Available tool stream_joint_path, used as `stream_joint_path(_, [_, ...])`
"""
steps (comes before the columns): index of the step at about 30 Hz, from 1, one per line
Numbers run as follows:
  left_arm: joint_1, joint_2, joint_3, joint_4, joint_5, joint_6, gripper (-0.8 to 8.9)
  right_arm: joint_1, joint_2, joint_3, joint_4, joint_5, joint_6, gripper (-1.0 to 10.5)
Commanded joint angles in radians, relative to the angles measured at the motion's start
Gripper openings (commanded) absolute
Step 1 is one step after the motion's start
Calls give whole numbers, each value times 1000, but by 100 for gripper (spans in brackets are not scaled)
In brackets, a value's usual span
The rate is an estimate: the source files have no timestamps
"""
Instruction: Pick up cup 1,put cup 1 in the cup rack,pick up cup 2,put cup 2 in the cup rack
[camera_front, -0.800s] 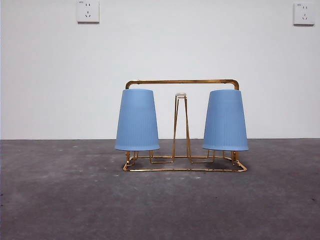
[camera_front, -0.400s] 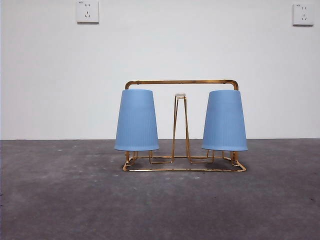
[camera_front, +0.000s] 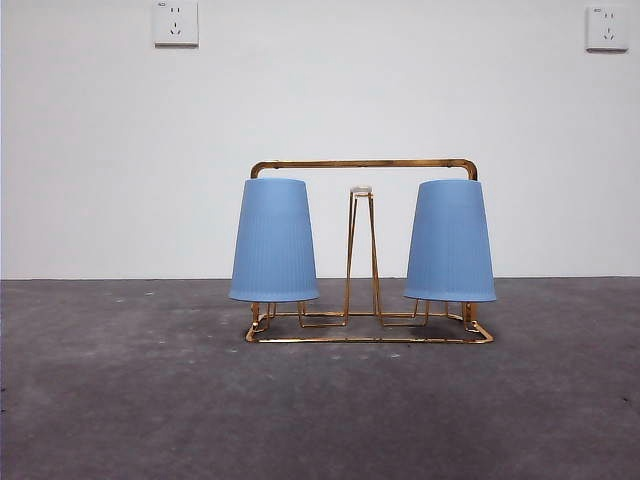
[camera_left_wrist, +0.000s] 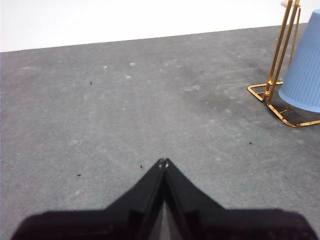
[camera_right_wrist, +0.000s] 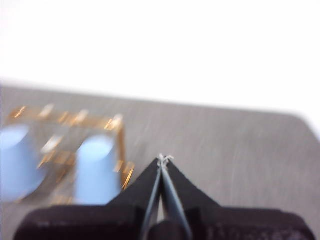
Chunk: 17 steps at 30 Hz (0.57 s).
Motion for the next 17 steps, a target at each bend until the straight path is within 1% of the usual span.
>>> stream_joint_path(1, [4,1,-10,8,-1,-4,-3,-39,-47,-167,141,-5,-9,1])
stream_joint_path(6, [4,1,-10,8,0,-4,-3,-56,-121,-418,338,-3,-9,1])
stream_joint_path(9, [4,1,-10,8,-1,-4,-3,-56,-165,-533,422,-3,-3,1])
stream_joint_path(13, [4,1,-10,8,-1,-4,-3,-56,-240,-646,447,-3,2,1])
stream_joint_path(17, [4,1,-10,8,-1,-4,-3,-56,-293,-717,451,-3,6,1])
